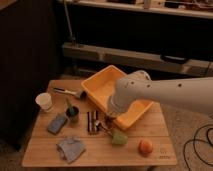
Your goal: Place grapes in table surface
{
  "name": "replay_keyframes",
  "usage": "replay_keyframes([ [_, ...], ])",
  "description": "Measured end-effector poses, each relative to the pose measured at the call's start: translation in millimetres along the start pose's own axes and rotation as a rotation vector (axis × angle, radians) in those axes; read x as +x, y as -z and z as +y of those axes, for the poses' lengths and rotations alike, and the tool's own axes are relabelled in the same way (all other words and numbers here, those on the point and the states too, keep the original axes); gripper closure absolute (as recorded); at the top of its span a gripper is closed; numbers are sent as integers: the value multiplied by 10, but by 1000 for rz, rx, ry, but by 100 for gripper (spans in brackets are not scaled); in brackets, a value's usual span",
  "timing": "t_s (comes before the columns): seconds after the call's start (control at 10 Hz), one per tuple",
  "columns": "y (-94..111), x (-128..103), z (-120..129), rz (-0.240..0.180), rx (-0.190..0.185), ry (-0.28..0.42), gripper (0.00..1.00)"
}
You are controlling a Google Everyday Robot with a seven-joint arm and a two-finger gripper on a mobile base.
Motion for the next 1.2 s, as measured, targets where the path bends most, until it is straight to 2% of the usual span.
replay_keyframes([
  [0.1,19,5,60,11,-53,19,100],
  [0.2,41,17,207,33,-164,51,100],
  [0.4,144,24,352,55,-307,97,100],
  [0.5,200,52,429,63,-337,128,100],
  [0.8,323,185,689,88,-394,232,100],
  [1.2,362,414,1021,160,-487,374,100],
])
